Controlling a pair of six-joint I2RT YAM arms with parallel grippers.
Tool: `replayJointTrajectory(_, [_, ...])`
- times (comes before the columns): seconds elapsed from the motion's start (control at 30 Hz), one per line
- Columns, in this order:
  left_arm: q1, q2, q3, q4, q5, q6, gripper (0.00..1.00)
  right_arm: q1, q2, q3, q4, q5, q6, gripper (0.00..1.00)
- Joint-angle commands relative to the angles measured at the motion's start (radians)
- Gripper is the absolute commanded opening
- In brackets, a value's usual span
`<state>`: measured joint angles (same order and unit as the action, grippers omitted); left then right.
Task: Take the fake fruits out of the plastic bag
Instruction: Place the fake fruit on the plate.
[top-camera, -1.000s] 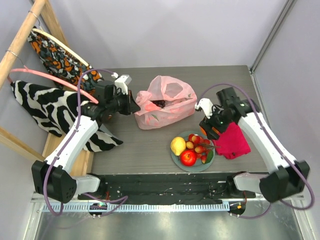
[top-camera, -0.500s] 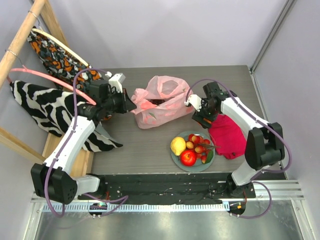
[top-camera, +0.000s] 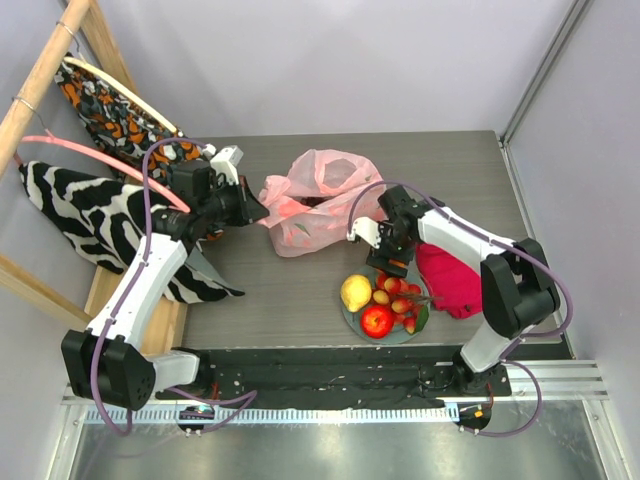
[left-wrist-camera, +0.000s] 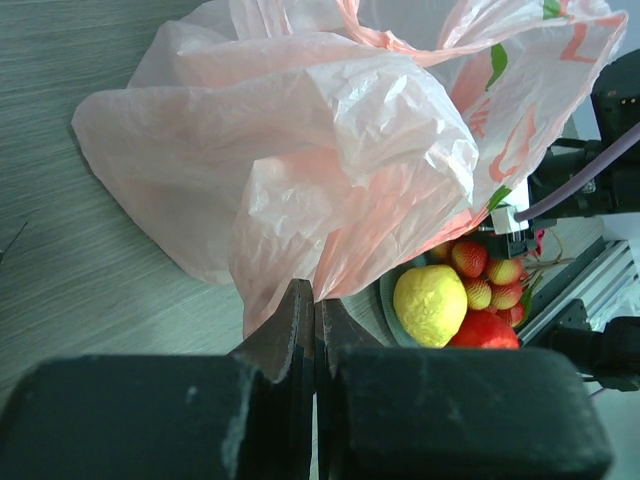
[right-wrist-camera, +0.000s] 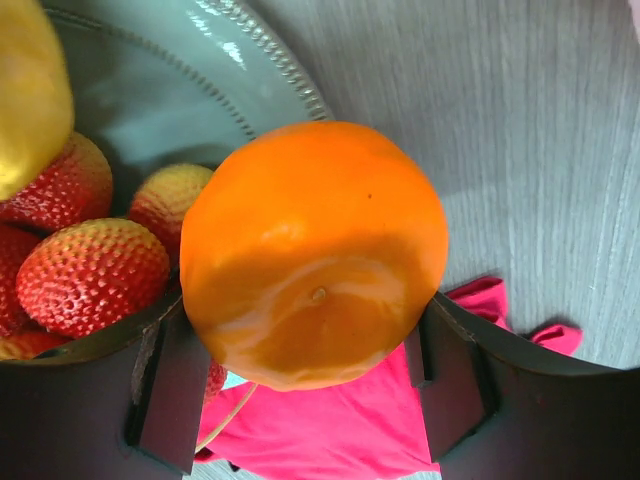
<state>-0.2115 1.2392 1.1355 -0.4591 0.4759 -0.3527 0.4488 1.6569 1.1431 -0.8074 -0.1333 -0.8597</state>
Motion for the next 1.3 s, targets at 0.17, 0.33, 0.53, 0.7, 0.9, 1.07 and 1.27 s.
replayJointTrajectory(0.17, [0.017,-0.014,-0.003,0.076,0.032,-0.028,0.00,0.033,-0.074,-0.072,-0.018,-0.045,0.007,0.51])
replayJointTrajectory(0.33, [0.017,-0.021,-0.014,0.077,0.026,-0.022,0.00,0.034,-0.069,-0.063,-0.021,-0.040,0.014,0.69])
replayJointTrajectory(0.53, [0.017,-0.018,-0.016,0.079,0.026,-0.022,0.00,0.033,-0.066,-0.036,-0.016,0.018,0.022,0.98])
replayJointTrajectory(0.7, [0.017,-0.015,-0.017,0.085,0.027,-0.023,0.00,0.014,-0.098,0.004,-0.059,0.021,-0.013,0.99])
replayJointTrajectory(0.9, [0.017,-0.004,-0.017,0.103,0.035,-0.035,0.00,-0.007,-0.151,0.024,-0.102,0.021,-0.032,0.99])
replayJointTrajectory(1.07, [0.017,-0.003,-0.017,0.105,0.040,-0.040,0.00,-0.035,-0.184,0.052,-0.147,0.017,-0.024,0.99])
replayJointTrajectory(1.27, [0.017,-0.017,-0.046,0.099,0.044,-0.038,0.00,-0.052,-0.223,0.251,-0.220,-0.135,0.051,0.99])
